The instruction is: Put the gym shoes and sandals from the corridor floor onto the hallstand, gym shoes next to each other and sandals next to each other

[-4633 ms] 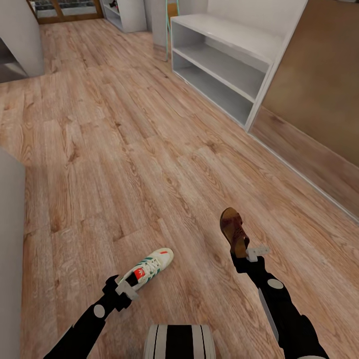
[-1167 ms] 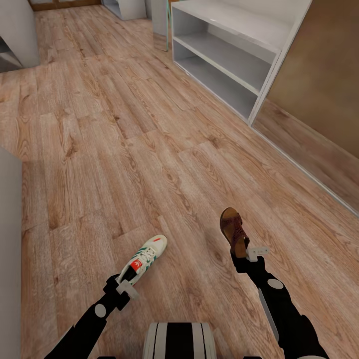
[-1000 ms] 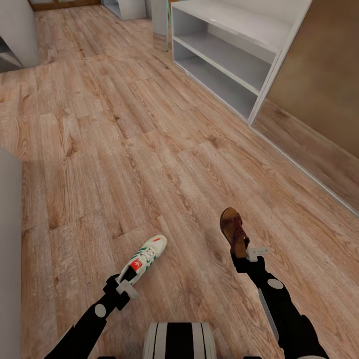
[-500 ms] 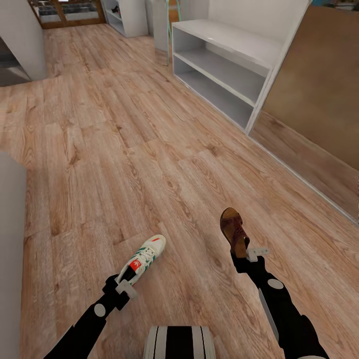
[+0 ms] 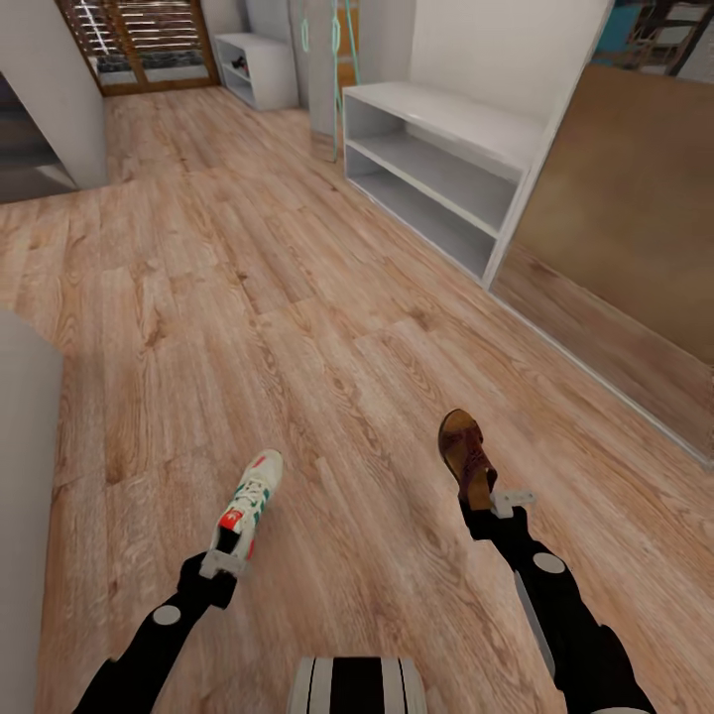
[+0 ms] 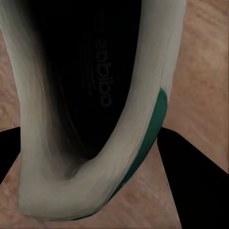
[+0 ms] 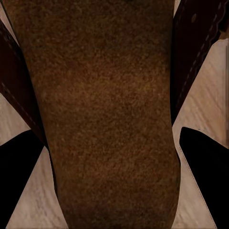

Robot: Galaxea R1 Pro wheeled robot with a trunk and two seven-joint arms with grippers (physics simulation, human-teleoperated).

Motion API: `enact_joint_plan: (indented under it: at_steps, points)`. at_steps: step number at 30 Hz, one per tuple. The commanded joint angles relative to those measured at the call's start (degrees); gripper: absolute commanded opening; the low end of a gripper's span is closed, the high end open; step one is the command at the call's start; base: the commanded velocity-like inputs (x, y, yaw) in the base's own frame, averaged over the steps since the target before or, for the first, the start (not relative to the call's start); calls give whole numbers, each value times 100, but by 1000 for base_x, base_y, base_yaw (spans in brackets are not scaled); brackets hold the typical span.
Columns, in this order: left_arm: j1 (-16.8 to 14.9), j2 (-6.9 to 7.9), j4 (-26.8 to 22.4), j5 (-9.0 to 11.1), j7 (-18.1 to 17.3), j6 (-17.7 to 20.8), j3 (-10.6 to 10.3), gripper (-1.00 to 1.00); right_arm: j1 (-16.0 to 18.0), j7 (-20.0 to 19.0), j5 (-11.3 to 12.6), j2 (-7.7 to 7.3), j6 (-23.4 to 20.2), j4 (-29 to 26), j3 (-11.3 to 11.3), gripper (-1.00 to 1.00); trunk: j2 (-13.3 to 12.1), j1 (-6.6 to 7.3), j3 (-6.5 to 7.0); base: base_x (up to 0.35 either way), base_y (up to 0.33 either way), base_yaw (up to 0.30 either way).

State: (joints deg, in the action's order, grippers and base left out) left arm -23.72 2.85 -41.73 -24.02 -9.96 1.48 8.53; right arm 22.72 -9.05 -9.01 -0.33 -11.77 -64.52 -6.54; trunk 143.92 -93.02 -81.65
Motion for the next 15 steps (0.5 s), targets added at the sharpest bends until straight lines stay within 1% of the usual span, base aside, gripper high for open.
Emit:
enact_joint_plan:
  at_steps: [1, 2, 4, 8, 10, 12, 13, 15]
  points:
    - [1, -1, -8, 27, -54, 13, 33, -100, 0, -45, -62, 1, -27, -9, -14, -100, 0, 3, 27, 0, 0, 0]
    - [5, 7, -6, 140, -52, 9, 46, -100, -2, -45, -60, 0, -27, -12, -17, -100, -2, 6, 57, 0, 0, 0]
    - [17, 13, -4, 254, -40, 2, 58, -100, -3, -45, -58, -1, -27, -14, -23, -100, -4, 11, 118, 0, 0, 0]
    - [73, 7, 39, 361, -11, -10, 72, -100, -4, -45, -56, -33, -25, -22, -42, -100, -10, 21, 241, 0, 0, 0]
    - [113, -4, 94, 435, 0, -71, 91, -100, -4, -45, -52, -84, -23, -54, -66, -100, -12, 26, 303, 0, 0, 0]
    - [136, -17, 162, 537, 10, -231, 121, -100, -9, -45, -50, -138, -20, -100, -79, -100, -15, 31, 365, 0, 0, 0]
    - [146, -22, 227, 619, 14, -367, 141, -100, -10, -45, -51, -163, -16, -133, -84, -100, -16, 34, 396, 0, 0, 0]
    - [152, -25, 317, 701, 20, -499, 157, -100, -12, -45, -53, -181, -17, -181, -87, -100, -19, 39, 459, 0, 0, 0]
